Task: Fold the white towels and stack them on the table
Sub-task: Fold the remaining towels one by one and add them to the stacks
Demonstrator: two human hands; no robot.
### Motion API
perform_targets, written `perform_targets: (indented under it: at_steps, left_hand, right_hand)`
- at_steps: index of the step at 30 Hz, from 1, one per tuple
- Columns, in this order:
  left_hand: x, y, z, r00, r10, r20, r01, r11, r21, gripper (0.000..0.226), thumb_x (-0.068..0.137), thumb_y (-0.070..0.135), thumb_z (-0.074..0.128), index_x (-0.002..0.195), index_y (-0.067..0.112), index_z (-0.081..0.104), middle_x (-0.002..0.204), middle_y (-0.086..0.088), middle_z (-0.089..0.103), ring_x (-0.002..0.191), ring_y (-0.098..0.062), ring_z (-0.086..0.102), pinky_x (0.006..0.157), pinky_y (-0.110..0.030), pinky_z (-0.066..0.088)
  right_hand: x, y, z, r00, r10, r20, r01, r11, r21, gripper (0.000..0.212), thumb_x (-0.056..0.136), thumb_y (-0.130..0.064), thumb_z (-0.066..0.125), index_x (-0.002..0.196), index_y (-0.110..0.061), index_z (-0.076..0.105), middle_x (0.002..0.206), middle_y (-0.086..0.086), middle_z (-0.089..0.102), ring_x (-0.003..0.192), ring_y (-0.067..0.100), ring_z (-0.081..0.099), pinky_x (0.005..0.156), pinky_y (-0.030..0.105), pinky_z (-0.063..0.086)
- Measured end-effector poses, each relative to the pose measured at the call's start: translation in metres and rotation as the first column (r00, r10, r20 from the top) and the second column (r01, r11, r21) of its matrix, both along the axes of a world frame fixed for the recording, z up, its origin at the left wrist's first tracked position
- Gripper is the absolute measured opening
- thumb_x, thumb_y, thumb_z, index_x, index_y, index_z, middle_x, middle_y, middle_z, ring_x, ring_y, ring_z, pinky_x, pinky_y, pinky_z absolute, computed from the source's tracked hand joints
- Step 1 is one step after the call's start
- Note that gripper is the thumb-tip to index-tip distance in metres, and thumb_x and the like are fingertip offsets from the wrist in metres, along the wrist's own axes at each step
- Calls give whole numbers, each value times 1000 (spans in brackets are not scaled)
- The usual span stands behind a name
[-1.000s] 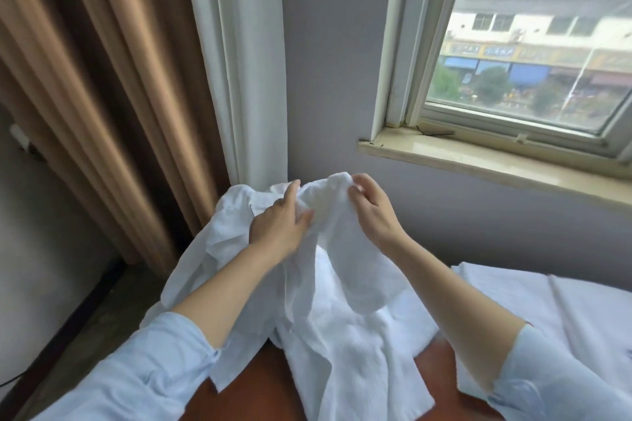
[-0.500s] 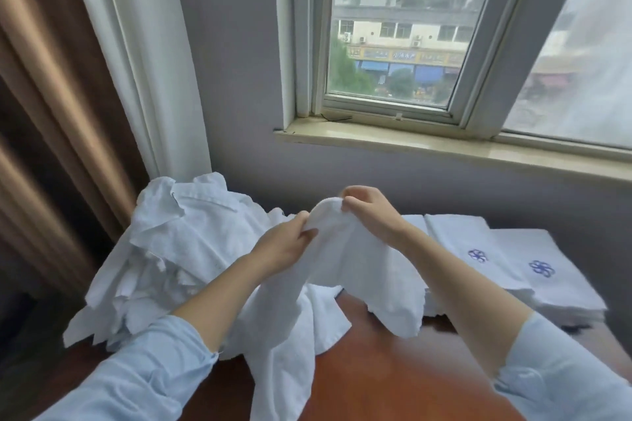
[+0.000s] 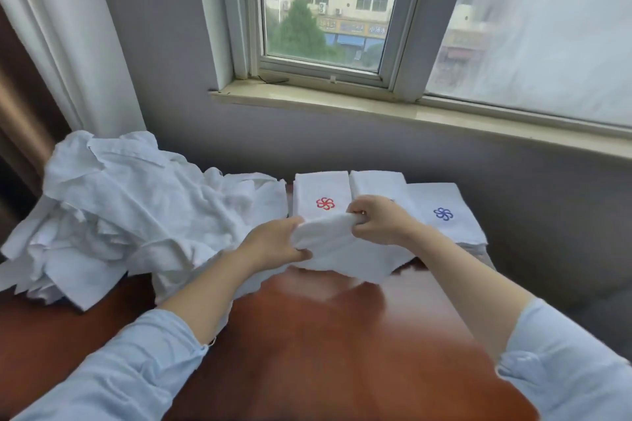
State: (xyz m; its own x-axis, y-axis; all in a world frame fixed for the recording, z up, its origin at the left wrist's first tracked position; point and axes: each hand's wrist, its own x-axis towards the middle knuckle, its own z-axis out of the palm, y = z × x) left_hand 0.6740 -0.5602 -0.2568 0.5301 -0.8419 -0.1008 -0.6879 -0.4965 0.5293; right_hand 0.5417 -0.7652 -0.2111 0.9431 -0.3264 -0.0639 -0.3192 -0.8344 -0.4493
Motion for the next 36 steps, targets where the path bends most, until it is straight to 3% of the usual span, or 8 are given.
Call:
perform_targets:
  at_steps: [6, 9, 11, 15, 20, 23, 28, 36]
  left_hand:
    - [-80, -12, -68, 996, -78, -48, 87, 963, 253, 32, 75, 41, 70, 102, 37, 54, 101, 16, 64, 96, -15, 60, 74, -32, 46]
    - [-111, -9, -97, 991, -86, -99, 118, 913, 391, 42, 80, 31, 71, 118, 34, 54, 115, 10, 62, 98, -15, 56, 77, -30, 45]
    - [-127, -8, -107, 989, -104, -101, 139, 867, 478, 41, 82, 27, 71, 119, 32, 55, 117, 7, 61, 97, -16, 55, 77, -29, 46]
    - [-143, -8, -113, 979, -108, -172, 192, 771, 607, 43, 78, 29, 75, 118, 30, 59, 115, 9, 53, 98, -15, 53, 76, -27, 45]
    - [-155, -29, -107, 949, -19, -315, 183, 844, 503, 35, 71, 49, 69, 104, 40, 61, 94, 18, 58, 85, -4, 58, 70, -24, 47]
    - [-158, -54, -105, 960, -18, -278, 134, 905, 405, 20, 83, 48, 62, 101, 38, 61, 95, 17, 60, 85, -5, 59, 66, -21, 44]
    - [-148, -91, -115, 989, -43, -143, 94, 922, 375, 31, 95, 36, 52, 125, 34, 58, 122, 10, 56, 109, -13, 57, 85, -30, 46]
    - [-137, -141, -145, 931, -363, -38, 344, 840, 419, 44, 98, 22, 45, 141, 32, 48, 141, 6, 46, 127, -21, 43, 99, -37, 42]
  right_hand:
    - [-93, -10, -77, 958, 76, -278, -63, 996, 55, 21, 76, -11, 52, 85, -23, 66, 91, -12, 59, 87, 15, 56, 63, 25, 44]
    - [-132, -3, -120, 920, 123, -372, -59, 982, 177, 12, 78, -13, 57, 70, -22, 54, 77, -12, 51, 64, 7, 44, 52, 22, 32]
    - [-150, 3, -142, 887, 165, -431, -56, 965, 255, 5, 81, -20, 62, 76, -21, 60, 89, -10, 60, 71, 8, 52, 63, 25, 44]
    - [-171, 4, -163, 846, 207, -490, -6, 925, 381, 37, 83, -40, 67, 119, -28, 70, 121, -14, 64, 108, 7, 58, 97, 26, 47]
    - [-172, -15, -169, 935, -9, -354, 133, 936, 327, 25, 92, -28, 56, 113, -28, 69, 113, -12, 66, 95, 7, 58, 86, 29, 52]
    - [-175, -28, -169, 934, -158, -320, 251, 928, 276, 28, 93, -25, 51, 115, -33, 65, 117, -16, 63, 97, 5, 56, 81, 28, 49]
    - [-180, -35, -177, 891, -224, -394, 344, 900, 267, 47, 96, -21, 44, 142, -29, 47, 148, -9, 46, 131, 15, 47, 103, 36, 43]
    - [-188, -40, -186, 798, -240, -553, 427, 873, 237, 59, 103, -37, 36, 157, -29, 14, 164, -14, 7, 149, 14, 17, 113, 42, 32]
